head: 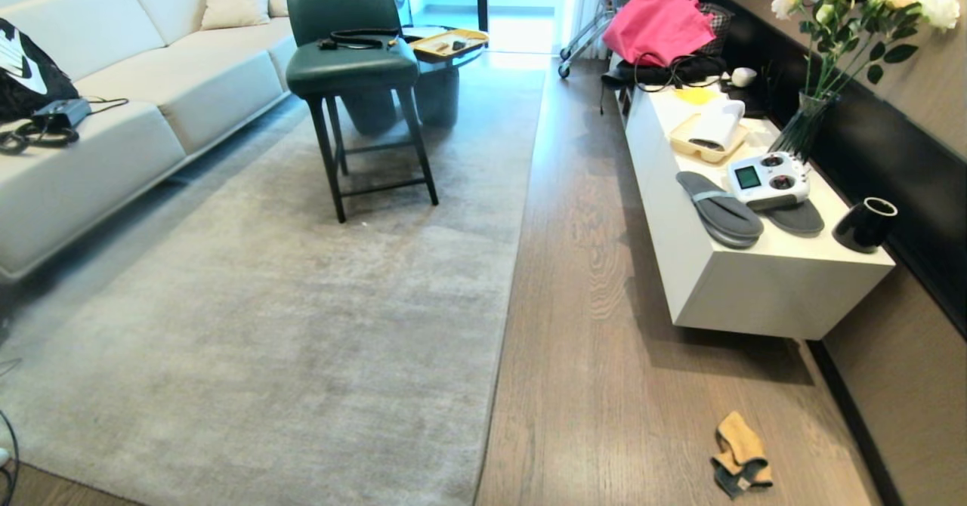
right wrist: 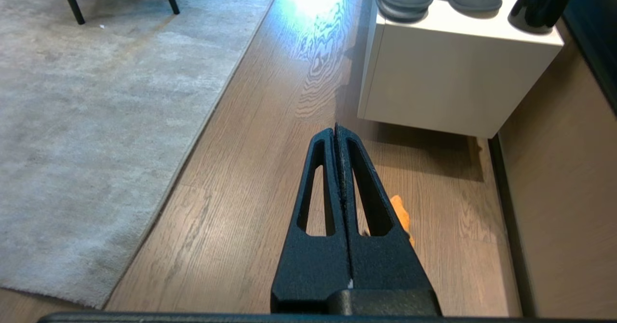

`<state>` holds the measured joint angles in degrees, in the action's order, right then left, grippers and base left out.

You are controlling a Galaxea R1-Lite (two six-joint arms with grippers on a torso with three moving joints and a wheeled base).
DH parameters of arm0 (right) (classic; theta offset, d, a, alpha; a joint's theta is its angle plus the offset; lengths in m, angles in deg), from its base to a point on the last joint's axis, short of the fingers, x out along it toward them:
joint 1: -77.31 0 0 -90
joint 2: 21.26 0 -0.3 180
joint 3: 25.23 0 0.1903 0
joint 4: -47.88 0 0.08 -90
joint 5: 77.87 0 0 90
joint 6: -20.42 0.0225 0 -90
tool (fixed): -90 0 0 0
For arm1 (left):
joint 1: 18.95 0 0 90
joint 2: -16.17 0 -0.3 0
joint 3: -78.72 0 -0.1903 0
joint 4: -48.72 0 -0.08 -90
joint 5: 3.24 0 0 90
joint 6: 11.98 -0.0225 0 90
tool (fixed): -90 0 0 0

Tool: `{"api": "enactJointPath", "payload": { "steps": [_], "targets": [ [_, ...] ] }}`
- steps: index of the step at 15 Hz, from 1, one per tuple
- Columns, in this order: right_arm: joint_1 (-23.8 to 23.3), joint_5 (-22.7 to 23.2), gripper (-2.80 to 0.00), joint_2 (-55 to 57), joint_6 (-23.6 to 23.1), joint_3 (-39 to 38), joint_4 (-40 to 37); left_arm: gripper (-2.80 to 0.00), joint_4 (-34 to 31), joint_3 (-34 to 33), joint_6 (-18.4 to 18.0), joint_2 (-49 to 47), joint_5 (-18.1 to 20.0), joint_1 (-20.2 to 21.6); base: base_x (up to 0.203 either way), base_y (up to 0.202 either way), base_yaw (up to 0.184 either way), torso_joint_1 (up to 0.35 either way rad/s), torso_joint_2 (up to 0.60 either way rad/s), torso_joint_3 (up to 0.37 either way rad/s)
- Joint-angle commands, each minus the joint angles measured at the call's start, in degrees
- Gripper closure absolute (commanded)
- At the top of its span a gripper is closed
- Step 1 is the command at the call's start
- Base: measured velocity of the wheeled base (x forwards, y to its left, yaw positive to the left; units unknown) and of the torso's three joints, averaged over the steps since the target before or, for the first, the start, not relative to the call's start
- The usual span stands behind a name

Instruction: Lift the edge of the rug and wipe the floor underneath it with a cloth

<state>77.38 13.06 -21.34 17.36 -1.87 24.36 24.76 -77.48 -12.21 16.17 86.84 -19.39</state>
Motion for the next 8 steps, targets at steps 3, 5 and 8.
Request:
{"api": "enactJointPath", "payload": {
  "steps": [3,5,8],
  "targets": [
    [0.01,0.03,0.00,0.07,-0.10,0.00,-0.02,0.00,-0.02,-0.06,-0.03,0.00,0.01,0.00,0.000,0.000,0.000,-0.027,-0.40,-0.425],
    [0.01,0.03,0.00,0.07,-0.10,0.00,-0.02,0.00,-0.02,0.00,-0.03,0.00,0.01,0.00,0.000,0.000,0.000,0.011,-0.41,-0.411],
    [0.01,0.03,0.00,0.07,-0.10,0.00,-0.02,0.00,-0.02,0.00,-0.03,0.00,0.01,0.00,0.000,0.000,0.000,0.034,-0.44,-0.396]
  ]
}}
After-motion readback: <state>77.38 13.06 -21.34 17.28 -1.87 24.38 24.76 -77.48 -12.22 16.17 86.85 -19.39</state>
